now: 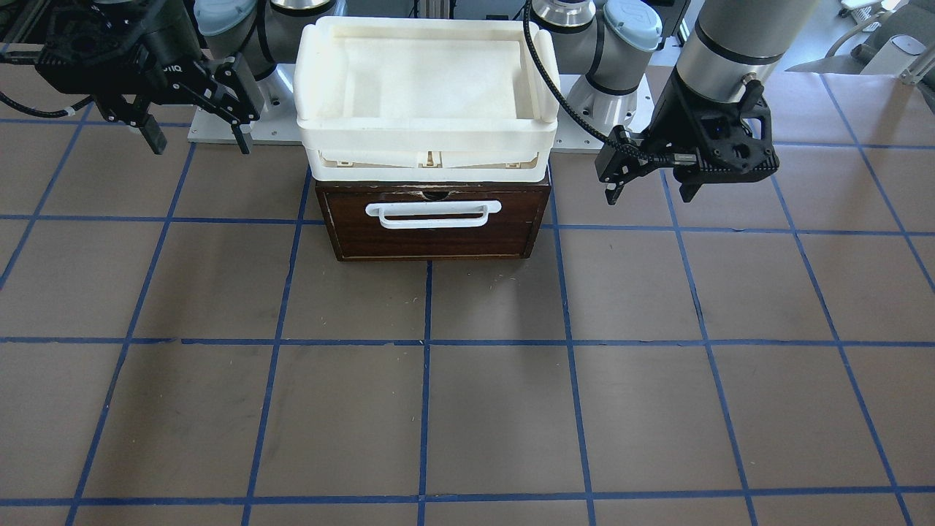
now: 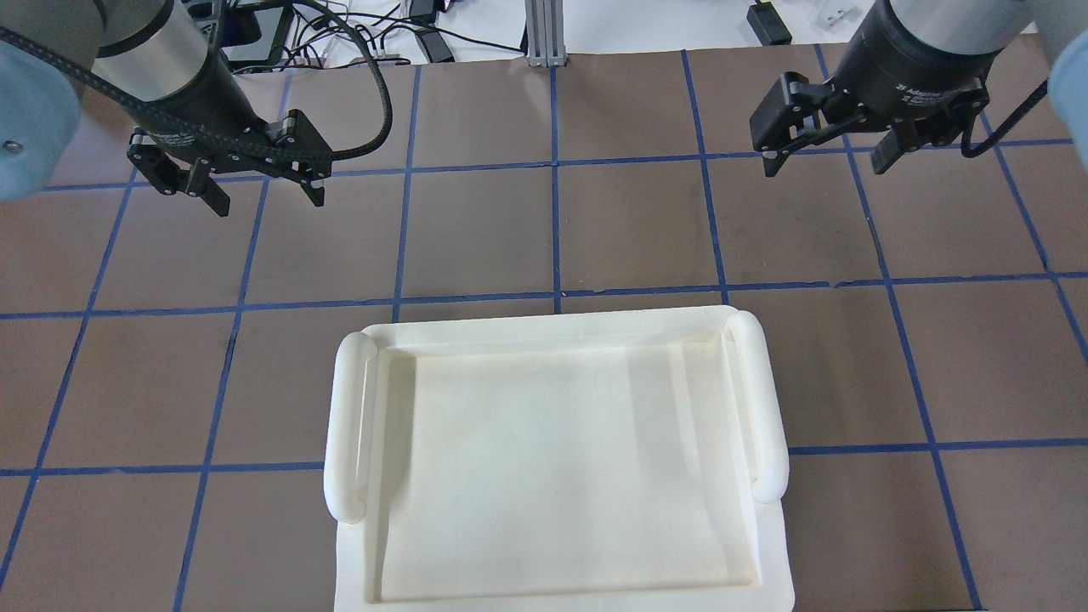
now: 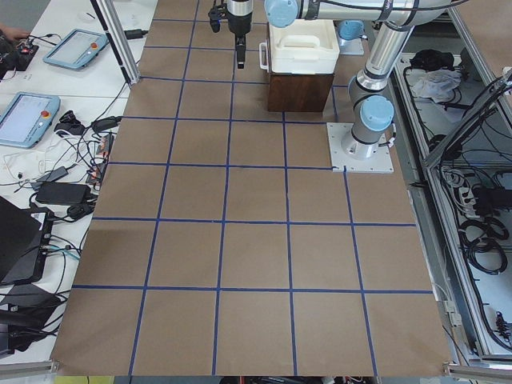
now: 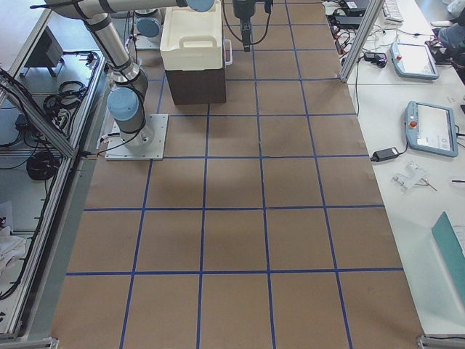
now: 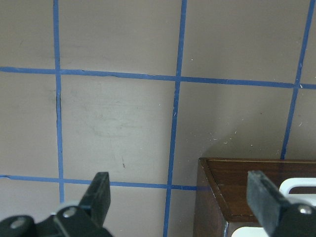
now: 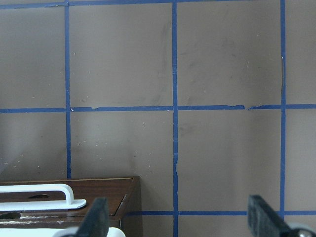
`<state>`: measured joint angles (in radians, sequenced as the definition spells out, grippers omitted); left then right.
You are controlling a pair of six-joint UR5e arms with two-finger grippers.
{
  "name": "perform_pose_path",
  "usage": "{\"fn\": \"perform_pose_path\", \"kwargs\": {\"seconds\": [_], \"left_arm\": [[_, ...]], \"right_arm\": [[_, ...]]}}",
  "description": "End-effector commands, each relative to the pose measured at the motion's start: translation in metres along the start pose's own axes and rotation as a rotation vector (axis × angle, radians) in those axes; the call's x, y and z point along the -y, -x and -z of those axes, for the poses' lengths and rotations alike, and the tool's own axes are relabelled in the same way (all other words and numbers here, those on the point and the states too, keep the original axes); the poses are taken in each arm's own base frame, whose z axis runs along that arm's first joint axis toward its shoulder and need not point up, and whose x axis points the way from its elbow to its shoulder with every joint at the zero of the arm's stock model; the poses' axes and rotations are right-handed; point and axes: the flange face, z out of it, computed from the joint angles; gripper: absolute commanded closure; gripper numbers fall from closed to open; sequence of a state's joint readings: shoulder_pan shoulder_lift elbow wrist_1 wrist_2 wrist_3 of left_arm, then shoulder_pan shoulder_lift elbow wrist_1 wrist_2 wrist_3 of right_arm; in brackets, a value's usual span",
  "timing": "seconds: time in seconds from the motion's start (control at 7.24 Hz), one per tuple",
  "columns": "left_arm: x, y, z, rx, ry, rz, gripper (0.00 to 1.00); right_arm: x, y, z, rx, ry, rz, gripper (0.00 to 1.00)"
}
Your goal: Put scissors in drawer and close it
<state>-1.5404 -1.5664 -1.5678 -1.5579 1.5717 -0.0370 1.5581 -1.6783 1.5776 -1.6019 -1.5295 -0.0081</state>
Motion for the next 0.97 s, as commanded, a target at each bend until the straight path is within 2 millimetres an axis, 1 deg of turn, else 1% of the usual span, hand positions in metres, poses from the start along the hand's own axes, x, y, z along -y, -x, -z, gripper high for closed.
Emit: {"fn": "perform_pose_path", "kwargs": {"seconds": [0.0, 0.28, 0.83], "left_arm": [[-0.0029, -0.0034, 0.0034, 0.000, -0.009, -0.008, 0.00], [-0.0041, -0.0032, 0.0048, 0.002, -0.010, -0.008, 0.00], [-0.0021, -0.0029, -0.0037, 0.007, 0.002, -0.008, 0.00]], "right_arm": [[-0.0002, -0.0015, 0.0008, -0.003, 0.000, -0.003, 0.00], [-0.0003, -0.0009, 0.0010, -0.005, -0.002, -0.001, 0.00], [-0.0033, -0.0006, 0.0054, -0.003, -0.009, -0.003, 0.00]]}}
